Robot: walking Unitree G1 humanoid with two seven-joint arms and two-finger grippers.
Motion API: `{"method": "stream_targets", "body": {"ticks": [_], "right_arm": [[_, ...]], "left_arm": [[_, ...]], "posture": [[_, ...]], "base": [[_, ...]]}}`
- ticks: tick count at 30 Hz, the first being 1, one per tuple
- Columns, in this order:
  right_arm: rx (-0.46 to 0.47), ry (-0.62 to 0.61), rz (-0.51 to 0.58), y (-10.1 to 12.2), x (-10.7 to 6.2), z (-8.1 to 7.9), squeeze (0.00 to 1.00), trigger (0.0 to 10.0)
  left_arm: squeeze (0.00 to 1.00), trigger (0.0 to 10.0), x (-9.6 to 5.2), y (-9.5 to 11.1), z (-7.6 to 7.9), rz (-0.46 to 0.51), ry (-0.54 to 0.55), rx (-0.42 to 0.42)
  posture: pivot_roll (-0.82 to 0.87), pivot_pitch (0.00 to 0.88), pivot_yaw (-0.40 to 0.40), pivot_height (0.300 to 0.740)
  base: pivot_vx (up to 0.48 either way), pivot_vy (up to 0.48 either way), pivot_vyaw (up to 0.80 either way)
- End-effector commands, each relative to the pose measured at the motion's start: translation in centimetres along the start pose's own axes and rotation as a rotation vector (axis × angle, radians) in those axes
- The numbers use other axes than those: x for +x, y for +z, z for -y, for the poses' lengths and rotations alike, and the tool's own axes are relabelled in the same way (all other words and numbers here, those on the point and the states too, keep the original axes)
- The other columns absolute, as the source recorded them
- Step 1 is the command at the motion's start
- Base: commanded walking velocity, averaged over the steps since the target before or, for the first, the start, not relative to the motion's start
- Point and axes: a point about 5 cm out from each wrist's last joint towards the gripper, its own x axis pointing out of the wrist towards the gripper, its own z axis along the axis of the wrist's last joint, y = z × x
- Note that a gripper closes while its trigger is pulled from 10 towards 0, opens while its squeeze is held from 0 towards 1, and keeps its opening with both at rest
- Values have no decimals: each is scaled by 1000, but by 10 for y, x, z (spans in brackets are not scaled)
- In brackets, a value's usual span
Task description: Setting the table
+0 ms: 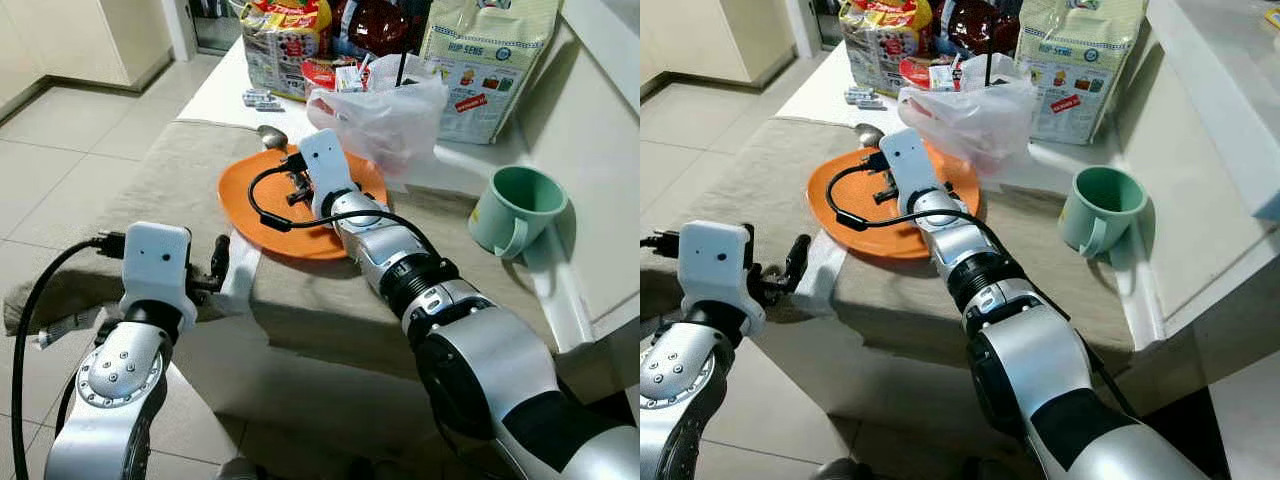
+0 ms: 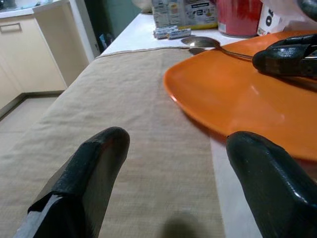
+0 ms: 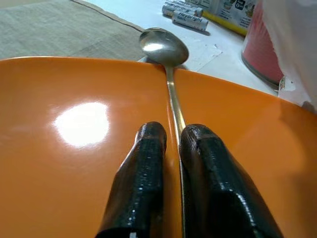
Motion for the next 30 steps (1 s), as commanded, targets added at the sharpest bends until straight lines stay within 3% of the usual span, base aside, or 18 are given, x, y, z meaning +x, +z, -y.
{"method": "stream_targets", "body": {"ticks": [1,5,11,16,17,18,19,30], "right_arm": [[39,2,-136,-36,-5,-2,0,0],[49,-2,-124,-34,-4,-1,0,0],[19,5,49,6,0,-1,0,0],[-26,8,83,20,1,-3,0,0],[0,15,68,20,2,-4,0,10000],[10,17,59,20,2,-5,0,10000],[23,20,47,19,2,-5,1000,10000],[18,10,38,19,2,0,1000,10000]], "left_arm": [[0,10000,-1,2,2,5,-20,8],[0,10000,-1,2,2,6,-22,9],[0,10000,1,3,4,13,-30,14],[0,10000,1,3,5,12,-32,12],[0,10000,2,3,5,11,-33,10],[0,10000,2,3,5,11,-33,10],[0,10000,2,3,5,11,-34,11],[0,10000,1,2,7,11,-32,12]], "posture": [[167,135,-21,740],[165,135,-20,740],[158,139,-18,740],[157,141,-18,740],[156,141,-20,740],[156,141,-21,740],[156,140,-22,740],[159,137,-28,740]], "base": [[0,0,0],[0,0,0],[0,0,0],[0,0,0],[0,0,0],[0,0,0],[0,0,0],[0,0,0]]}}
